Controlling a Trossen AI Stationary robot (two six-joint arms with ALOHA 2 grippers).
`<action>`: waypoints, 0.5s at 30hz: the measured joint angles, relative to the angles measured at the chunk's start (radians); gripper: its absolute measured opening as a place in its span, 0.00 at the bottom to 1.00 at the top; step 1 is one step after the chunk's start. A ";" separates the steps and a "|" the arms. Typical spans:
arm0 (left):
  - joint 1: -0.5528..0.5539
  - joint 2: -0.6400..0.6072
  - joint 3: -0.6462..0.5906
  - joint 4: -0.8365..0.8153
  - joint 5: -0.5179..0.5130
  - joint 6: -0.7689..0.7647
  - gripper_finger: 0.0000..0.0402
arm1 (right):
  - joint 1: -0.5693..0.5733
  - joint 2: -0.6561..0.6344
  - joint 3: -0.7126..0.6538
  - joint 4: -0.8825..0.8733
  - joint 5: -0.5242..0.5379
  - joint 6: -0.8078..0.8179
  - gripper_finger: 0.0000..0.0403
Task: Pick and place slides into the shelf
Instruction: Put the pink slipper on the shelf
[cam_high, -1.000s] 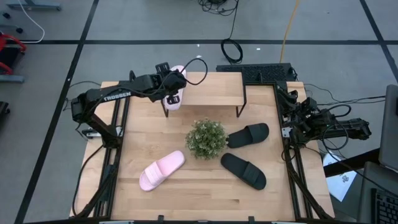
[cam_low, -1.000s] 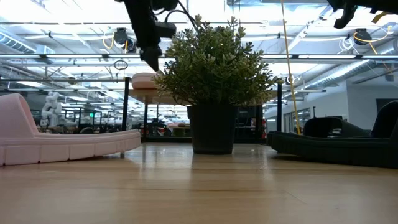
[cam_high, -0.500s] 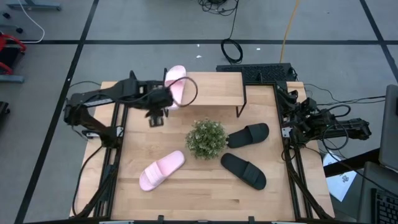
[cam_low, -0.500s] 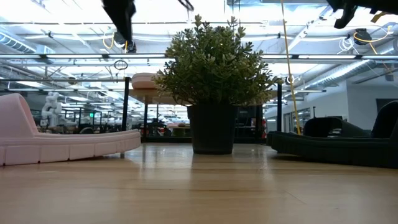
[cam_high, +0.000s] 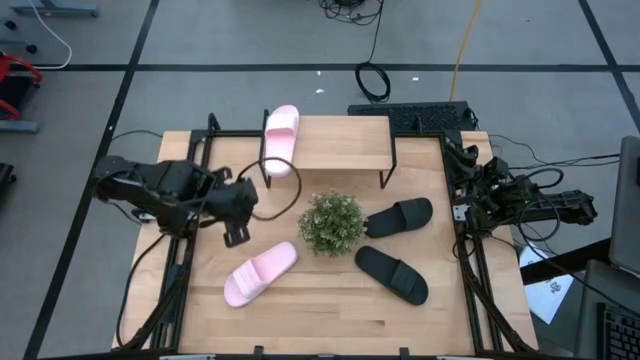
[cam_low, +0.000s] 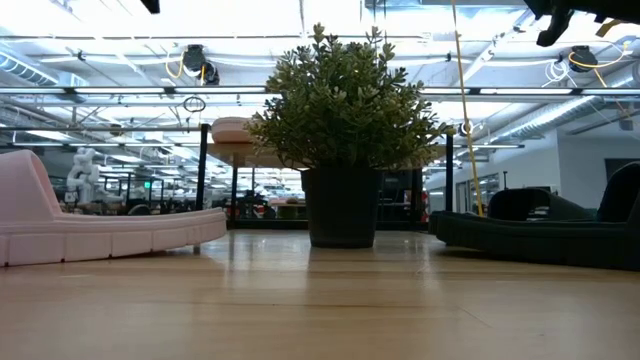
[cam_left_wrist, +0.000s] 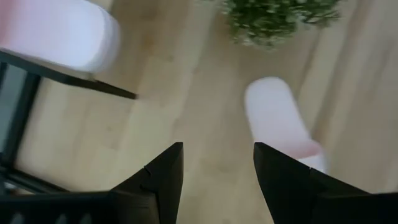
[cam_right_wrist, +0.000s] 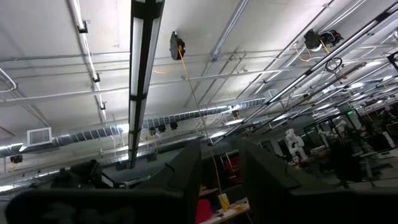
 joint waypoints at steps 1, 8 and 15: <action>-0.023 0.000 0.000 0.000 0.000 -0.036 0.48 | 0.000 0.000 0.000 0.000 -0.001 0.010 0.25; -0.187 0.000 -0.057 0.022 -0.010 -0.290 0.48 | 0.000 0.000 0.000 -0.002 -0.013 0.036 0.25; -0.306 0.001 -0.173 0.151 0.021 -0.595 0.48 | 0.000 0.000 0.000 0.001 -0.033 0.034 0.25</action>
